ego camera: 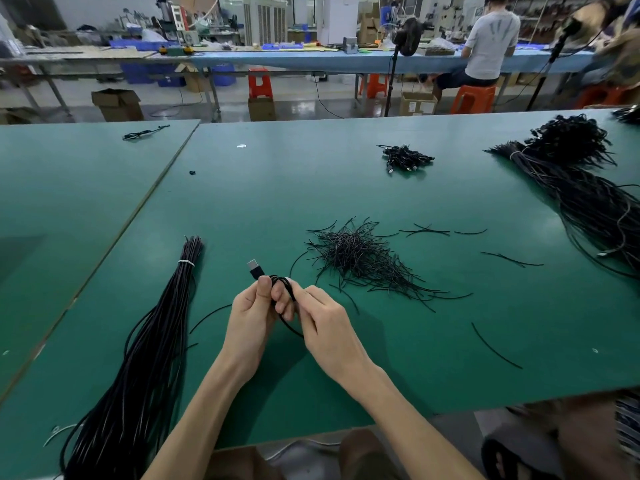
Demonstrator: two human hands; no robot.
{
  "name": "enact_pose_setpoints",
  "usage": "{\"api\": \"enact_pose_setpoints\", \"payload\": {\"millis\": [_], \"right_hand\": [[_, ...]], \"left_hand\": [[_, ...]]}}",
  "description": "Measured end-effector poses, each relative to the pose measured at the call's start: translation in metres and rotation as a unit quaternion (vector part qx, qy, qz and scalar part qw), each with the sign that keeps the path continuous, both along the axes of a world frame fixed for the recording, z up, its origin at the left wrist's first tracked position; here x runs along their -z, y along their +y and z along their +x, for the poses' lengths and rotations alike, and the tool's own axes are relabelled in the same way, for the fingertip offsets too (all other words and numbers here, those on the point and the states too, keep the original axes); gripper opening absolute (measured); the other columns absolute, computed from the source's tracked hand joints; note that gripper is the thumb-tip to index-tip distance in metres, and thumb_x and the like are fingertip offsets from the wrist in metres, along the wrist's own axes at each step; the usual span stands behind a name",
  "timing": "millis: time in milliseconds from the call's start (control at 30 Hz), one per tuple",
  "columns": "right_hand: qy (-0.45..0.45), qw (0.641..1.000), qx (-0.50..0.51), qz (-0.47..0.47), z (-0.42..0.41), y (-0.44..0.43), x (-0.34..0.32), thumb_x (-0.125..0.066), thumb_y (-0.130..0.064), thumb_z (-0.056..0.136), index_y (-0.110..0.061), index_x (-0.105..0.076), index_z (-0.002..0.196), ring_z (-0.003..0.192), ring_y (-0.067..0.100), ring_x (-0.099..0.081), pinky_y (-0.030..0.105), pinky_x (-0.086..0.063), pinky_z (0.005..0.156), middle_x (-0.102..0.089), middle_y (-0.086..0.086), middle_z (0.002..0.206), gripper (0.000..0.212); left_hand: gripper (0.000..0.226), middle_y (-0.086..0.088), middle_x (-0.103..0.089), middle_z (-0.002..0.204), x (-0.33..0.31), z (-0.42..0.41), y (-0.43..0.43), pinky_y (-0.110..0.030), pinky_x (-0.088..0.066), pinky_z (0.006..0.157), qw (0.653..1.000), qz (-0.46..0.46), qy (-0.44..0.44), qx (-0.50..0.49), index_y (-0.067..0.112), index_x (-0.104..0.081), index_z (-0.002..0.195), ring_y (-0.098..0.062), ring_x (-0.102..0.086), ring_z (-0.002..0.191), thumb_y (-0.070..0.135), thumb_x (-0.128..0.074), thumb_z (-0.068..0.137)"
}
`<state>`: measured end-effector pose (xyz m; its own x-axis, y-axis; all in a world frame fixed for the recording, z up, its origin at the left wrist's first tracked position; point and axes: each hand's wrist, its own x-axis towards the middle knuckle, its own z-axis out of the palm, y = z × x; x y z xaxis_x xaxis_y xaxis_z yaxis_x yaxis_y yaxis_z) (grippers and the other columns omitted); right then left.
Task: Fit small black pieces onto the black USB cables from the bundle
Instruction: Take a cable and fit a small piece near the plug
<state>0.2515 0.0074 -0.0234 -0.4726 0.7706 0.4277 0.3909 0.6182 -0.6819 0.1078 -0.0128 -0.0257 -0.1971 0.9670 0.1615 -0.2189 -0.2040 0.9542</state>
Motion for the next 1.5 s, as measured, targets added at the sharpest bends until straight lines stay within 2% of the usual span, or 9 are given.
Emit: {"api": "enact_pose_setpoints", "payload": {"millis": [167, 467, 600, 733, 1000, 1133, 1267, 1400, 1500], "right_hand": [[0.019, 1.0, 0.016, 0.006, 0.001, 0.001, -0.001, -0.048, -0.004, 0.106, -0.007, -0.051, 0.15, 0.098, 0.016, -0.058, 0.033, -0.05, 0.093, -0.062, 0.003, 0.105, 0.043], [-0.059, 0.998, 0.028, 0.019, 0.0, 0.002, 0.008, -0.043, -0.003, 0.108, -0.004, -0.038, 0.156, 0.1, 0.019, -0.055, 0.038, -0.052, 0.089, -0.056, 0.006, 0.113, 0.049], [-0.099, 0.995, 0.014, 0.008, -0.003, -0.001, 0.008, -0.037, -0.03, 0.112, -0.002, -0.023, 0.161, 0.112, 0.021, -0.051, 0.034, -0.049, 0.095, -0.051, 0.007, 0.124, 0.058], [-0.117, 0.993, 0.005, -0.001, -0.002, -0.001, 0.007, -0.044, -0.048, 0.106, -0.003, -0.016, 0.163, 0.12, 0.016, -0.047, 0.029, -0.044, 0.101, -0.044, 0.002, 0.128, 0.077], [-0.108, 0.994, 0.012, 0.028, -0.004, -0.002, 0.005, -0.048, -0.02, 0.108, 0.0, -0.033, 0.157, 0.111, 0.025, -0.057, 0.04, -0.053, 0.093, -0.052, 0.009, 0.126, 0.054], [-0.115, 0.993, 0.024, 0.03, -0.004, -0.001, 0.006, -0.046, -0.015, 0.109, -0.004, -0.032, 0.158, 0.086, 0.028, -0.063, 0.042, -0.055, 0.079, -0.049, 0.009, 0.127, 0.053], [-0.124, 0.991, 0.037, 0.038, -0.004, -0.001, 0.009, -0.049, -0.005, 0.107, -0.007, -0.032, 0.159, 0.072, 0.027, -0.06, 0.04, -0.055, 0.07, -0.048, 0.008, 0.121, 0.055], [-0.092, 0.995, 0.041, 0.016, -0.002, 0.002, 0.011, -0.051, 0.013, 0.098, -0.01, -0.035, 0.159, 0.081, 0.028, -0.061, 0.041, -0.055, 0.078, -0.047, 0.005, 0.119, 0.068], [-0.041, 0.998, 0.037, 0.001, -0.001, 0.002, 0.011, -0.051, 0.014, 0.098, -0.011, -0.04, 0.157, 0.087, 0.012, -0.055, 0.023, -0.051, 0.087, -0.044, -0.005, 0.114, 0.065]], "left_hand": [[0.044, 0.007, -0.052, 0.075, 0.001, -0.002, -0.003, -0.018, -0.044, 0.08, 0.991, 0.011, 0.124, -0.055, 0.019, -0.051, 0.074, -0.014, -0.05, 0.079, 0.045, -0.036, 0.107], [0.044, 0.006, -0.051, 0.068, 0.001, -0.003, -0.004, -0.021, -0.036, 0.056, 0.982, -0.009, 0.176, -0.067, 0.014, -0.056, 0.075, -0.014, -0.042, 0.065, 0.042, -0.041, 0.105], [0.041, 0.006, -0.058, 0.07, 0.004, -0.003, -0.002, -0.027, -0.044, 0.061, 0.983, -0.002, 0.174, -0.059, 0.01, -0.059, 0.077, -0.016, -0.051, 0.067, 0.039, -0.045, 0.103], [0.039, 0.008, -0.065, 0.073, 0.007, -0.005, 0.0, -0.017, -0.049, 0.068, 0.982, 0.005, 0.178, -0.064, 0.016, -0.063, 0.076, -0.005, -0.059, 0.072, 0.039, -0.047, 0.103], [0.04, 0.006, -0.065, 0.074, 0.008, -0.003, 0.001, -0.018, -0.05, 0.072, 0.983, 0.013, 0.172, -0.063, 0.009, -0.061, 0.075, -0.007, -0.06, 0.074, 0.033, -0.046, 0.104], [0.041, 0.008, -0.064, 0.072, 0.007, -0.002, 0.001, -0.015, -0.045, 0.068, 0.979, 0.021, 0.185, -0.077, 0.004, -0.061, 0.078, -0.005, -0.055, 0.069, 0.032, -0.046, 0.102], [0.037, -0.001, -0.068, 0.079, 0.006, -0.001, 0.0, -0.027, -0.05, 0.075, 0.979, 0.02, 0.188, -0.071, 0.002, -0.064, 0.082, -0.014, -0.061, 0.076, 0.03, -0.048, 0.1], [0.031, -0.012, -0.075, 0.087, 0.005, -0.001, 0.0, -0.029, -0.058, 0.083, 0.986, 0.011, 0.157, -0.055, 0.001, -0.067, 0.087, -0.023, -0.073, 0.081, 0.025, -0.051, 0.098], [0.031, -0.015, -0.077, 0.091, 0.006, -0.001, -0.001, -0.033, -0.061, 0.084, 0.991, 0.002, 0.124, -0.047, -0.001, -0.07, 0.093, -0.029, -0.076, 0.083, 0.024, -0.053, 0.098]]}}
